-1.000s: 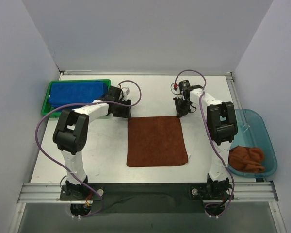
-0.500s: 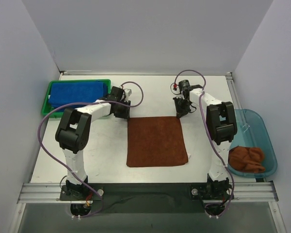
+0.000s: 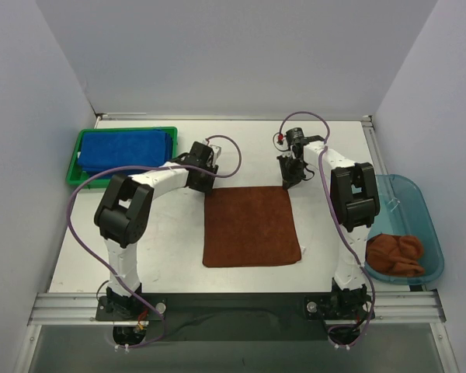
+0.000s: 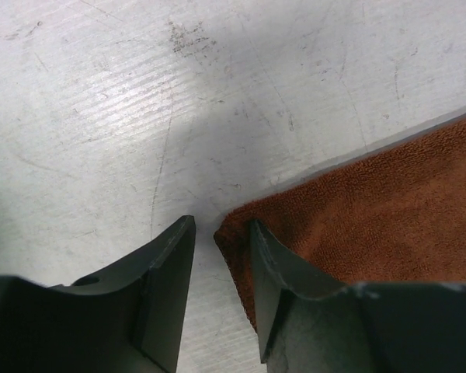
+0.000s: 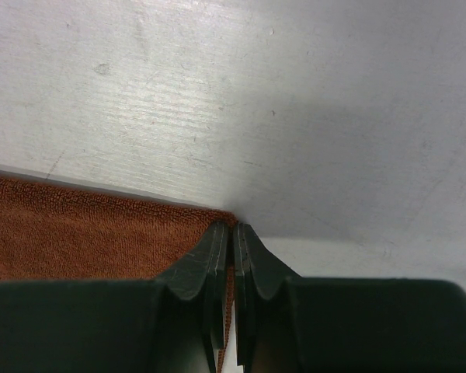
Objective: Fold and stack the towels
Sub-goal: Fold the towel
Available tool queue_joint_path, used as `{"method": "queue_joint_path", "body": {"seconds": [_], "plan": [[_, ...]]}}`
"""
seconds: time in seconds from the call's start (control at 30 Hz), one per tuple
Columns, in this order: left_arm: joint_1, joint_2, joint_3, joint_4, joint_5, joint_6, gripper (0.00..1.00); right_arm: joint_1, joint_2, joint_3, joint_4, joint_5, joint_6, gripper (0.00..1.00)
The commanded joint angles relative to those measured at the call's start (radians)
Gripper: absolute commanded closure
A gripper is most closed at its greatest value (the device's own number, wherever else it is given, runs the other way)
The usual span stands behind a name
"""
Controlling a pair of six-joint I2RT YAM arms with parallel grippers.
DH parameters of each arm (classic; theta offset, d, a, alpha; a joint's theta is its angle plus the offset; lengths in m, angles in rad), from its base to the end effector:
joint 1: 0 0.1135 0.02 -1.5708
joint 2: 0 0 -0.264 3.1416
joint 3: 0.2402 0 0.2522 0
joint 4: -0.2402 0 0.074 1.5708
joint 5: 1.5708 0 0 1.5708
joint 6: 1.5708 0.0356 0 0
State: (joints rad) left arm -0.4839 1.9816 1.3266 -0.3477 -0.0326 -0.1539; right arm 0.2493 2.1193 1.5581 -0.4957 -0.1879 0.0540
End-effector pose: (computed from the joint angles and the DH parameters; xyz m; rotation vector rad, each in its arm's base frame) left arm 0.3681 -0.1921 0.1615 0.4125 2.5522 -0.1966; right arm 0.4350 0.1176 0.1643 -0.3225 2.6213 0.3507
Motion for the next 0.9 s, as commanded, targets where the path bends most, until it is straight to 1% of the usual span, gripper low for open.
{"method": "queue_joint_path", "body": {"seconds": [0.0, 0.17, 0.2, 0.23, 0.3, 0.33, 0.43, 0.5, 0.53, 0.87], "plan": [[-0.016, 0.049, 0.005, -0.117, -0.044, 0.011, 0.58, 0.008, 0.034, -0.003, -0.073, 0.013, -0.009, 1.00], [-0.010, 0.063, 0.019, -0.126, -0.050, 0.005, 0.67, 0.008, 0.033, -0.006, -0.073, 0.011, -0.009, 1.00], [-0.009, 0.069, 0.022, -0.126, -0.050, 0.005, 0.69, 0.008, 0.033, -0.006, -0.073, 0.010, -0.009, 1.00], [-0.005, 0.072, 0.029, -0.129, -0.044, 0.007, 0.76, 0.008, 0.033, -0.004, -0.073, 0.010, -0.008, 1.00], [0.001, 0.082, 0.036, -0.135, -0.035, 0.007, 0.81, 0.007, 0.034, -0.004, -0.073, 0.007, -0.009, 1.00], [0.001, 0.085, 0.040, -0.135, -0.026, 0.008, 0.86, 0.005, 0.034, -0.003, -0.073, 0.005, -0.009, 1.00], [0.005, 0.094, 0.051, -0.139, -0.007, 0.014, 0.93, 0.005, 0.037, -0.001, -0.073, -0.001, -0.009, 1.00], [0.008, 0.099, 0.062, -0.137, 0.008, 0.020, 0.96, 0.002, 0.034, -0.001, -0.072, -0.001, -0.009, 1.00], [0.008, 0.099, 0.065, -0.139, 0.010, 0.024, 1.00, 0.001, 0.031, -0.001, -0.073, 0.002, -0.016, 1.00], [0.034, 0.069, 0.178, -0.145, 0.025, 0.060, 1.00, -0.016, -0.016, 0.057, -0.050, 0.039, -0.045, 1.00]]}}
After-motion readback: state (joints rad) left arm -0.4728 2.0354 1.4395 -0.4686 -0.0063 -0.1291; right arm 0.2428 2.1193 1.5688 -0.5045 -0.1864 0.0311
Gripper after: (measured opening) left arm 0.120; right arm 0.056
